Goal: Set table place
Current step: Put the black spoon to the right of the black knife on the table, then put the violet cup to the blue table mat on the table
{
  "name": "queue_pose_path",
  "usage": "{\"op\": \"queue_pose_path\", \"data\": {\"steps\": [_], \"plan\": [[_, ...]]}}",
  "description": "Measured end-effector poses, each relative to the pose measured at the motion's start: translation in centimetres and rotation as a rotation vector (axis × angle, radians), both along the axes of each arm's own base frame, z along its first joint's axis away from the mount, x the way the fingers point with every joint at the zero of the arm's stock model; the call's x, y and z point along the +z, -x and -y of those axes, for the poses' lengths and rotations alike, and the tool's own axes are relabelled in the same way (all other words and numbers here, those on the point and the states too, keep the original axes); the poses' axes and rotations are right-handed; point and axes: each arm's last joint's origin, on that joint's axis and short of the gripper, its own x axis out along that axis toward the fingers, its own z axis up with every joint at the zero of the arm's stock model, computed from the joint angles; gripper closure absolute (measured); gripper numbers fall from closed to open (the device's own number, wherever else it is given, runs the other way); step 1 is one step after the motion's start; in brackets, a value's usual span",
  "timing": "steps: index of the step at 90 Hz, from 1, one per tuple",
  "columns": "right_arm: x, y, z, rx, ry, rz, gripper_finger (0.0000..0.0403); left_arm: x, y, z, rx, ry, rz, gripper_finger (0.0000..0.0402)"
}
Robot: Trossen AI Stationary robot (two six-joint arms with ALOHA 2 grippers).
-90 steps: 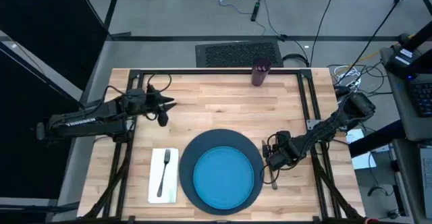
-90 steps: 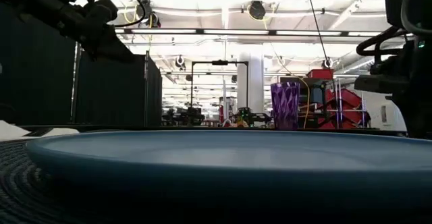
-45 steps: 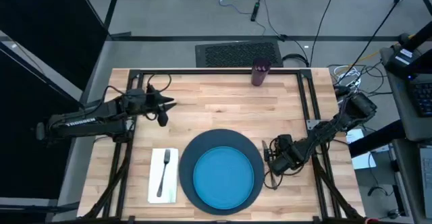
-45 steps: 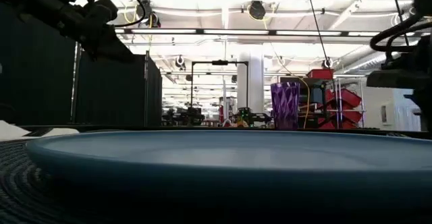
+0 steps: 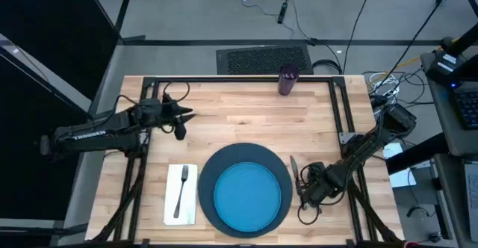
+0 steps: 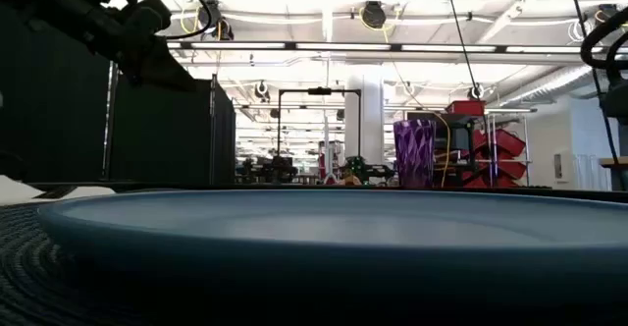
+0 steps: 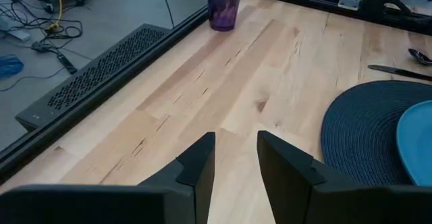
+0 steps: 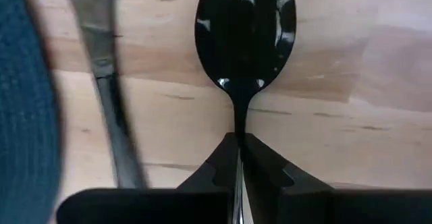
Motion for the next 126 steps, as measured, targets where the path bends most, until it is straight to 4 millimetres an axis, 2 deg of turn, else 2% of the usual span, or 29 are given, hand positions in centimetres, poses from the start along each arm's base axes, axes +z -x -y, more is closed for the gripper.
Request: {"op": "queue_pose_path", "data": {"steps": [15,37,79,106,126], "plan": [[-0.2,0.4,0.7,-0.007,0.061,-0.036,0.0403,0.0,0.0,0.0,0.000,0.000,0.000,0.0304],[-0.4,0.4,0.8,-0.003,0.062,-0.011,0.0398,0.0,0.0,0.0,0.000,0.000,0.001,0.0304],[-0.4,0.4,0.8,0.032,0.070,-0.005,0.0323,0.0,0.0,0.0,0.000,0.000,0.000,0.0304],[1.0,0.9,2.1,0.066,0.087,-0.017,0.0312,0.0,0.0,0.0,0.000,0.000,0.002,0.0304],[2.1,0.3,3.7,0.107,0.125,0.051,0.0312,0.0,0.0,0.0,0.000,0.000,0.001,0.0304]]}}
